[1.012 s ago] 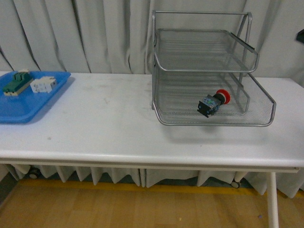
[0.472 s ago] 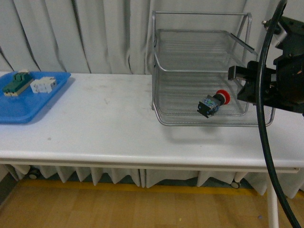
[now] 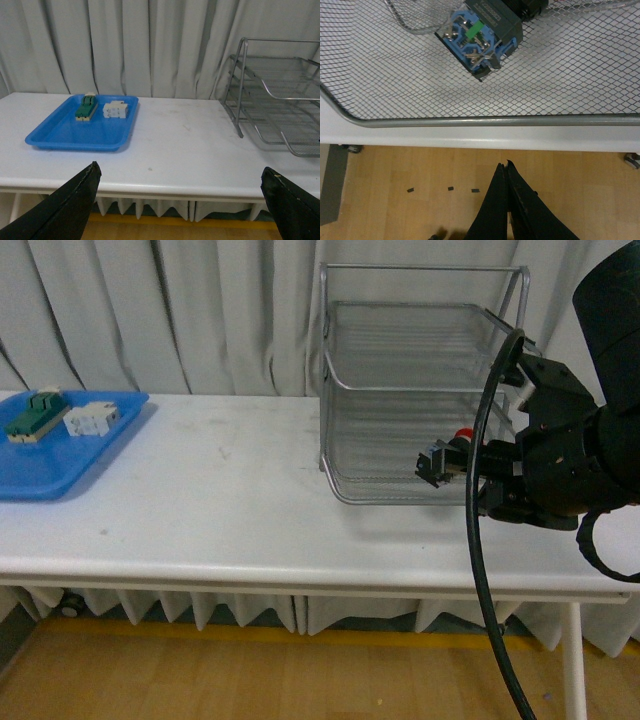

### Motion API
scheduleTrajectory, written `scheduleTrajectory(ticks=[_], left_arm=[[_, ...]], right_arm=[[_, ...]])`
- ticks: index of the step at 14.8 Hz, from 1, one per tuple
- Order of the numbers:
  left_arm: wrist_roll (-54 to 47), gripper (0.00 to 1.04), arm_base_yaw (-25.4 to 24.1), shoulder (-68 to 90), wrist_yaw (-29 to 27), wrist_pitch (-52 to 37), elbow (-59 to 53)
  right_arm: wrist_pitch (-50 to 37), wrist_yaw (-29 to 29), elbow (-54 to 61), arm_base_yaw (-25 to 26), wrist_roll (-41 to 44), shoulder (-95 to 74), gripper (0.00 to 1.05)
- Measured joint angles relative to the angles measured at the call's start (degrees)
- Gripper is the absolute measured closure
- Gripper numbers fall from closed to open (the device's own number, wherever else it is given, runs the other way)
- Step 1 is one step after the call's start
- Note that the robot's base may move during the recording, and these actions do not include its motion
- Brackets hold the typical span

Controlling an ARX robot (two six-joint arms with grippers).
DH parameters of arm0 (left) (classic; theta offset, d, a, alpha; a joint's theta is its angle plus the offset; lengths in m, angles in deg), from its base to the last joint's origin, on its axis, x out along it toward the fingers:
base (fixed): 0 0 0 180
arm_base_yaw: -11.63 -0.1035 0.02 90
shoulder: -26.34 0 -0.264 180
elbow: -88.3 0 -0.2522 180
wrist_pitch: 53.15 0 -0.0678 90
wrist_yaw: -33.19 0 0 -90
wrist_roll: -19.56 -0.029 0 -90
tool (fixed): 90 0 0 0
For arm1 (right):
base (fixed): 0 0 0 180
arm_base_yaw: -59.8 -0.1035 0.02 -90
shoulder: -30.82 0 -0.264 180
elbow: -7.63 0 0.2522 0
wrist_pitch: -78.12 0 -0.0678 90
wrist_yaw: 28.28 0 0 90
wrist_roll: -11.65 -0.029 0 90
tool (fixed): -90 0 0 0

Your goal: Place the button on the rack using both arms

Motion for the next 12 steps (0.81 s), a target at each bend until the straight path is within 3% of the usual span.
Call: scheduleTrajectory(ticks=[12], left_arm=[[0.0,0.07,0.0,0.0,0.0,0.0,0.0]], right_arm=[[5.7,1.3,-15.4,0.6,1.4,-15.1,1.03]])
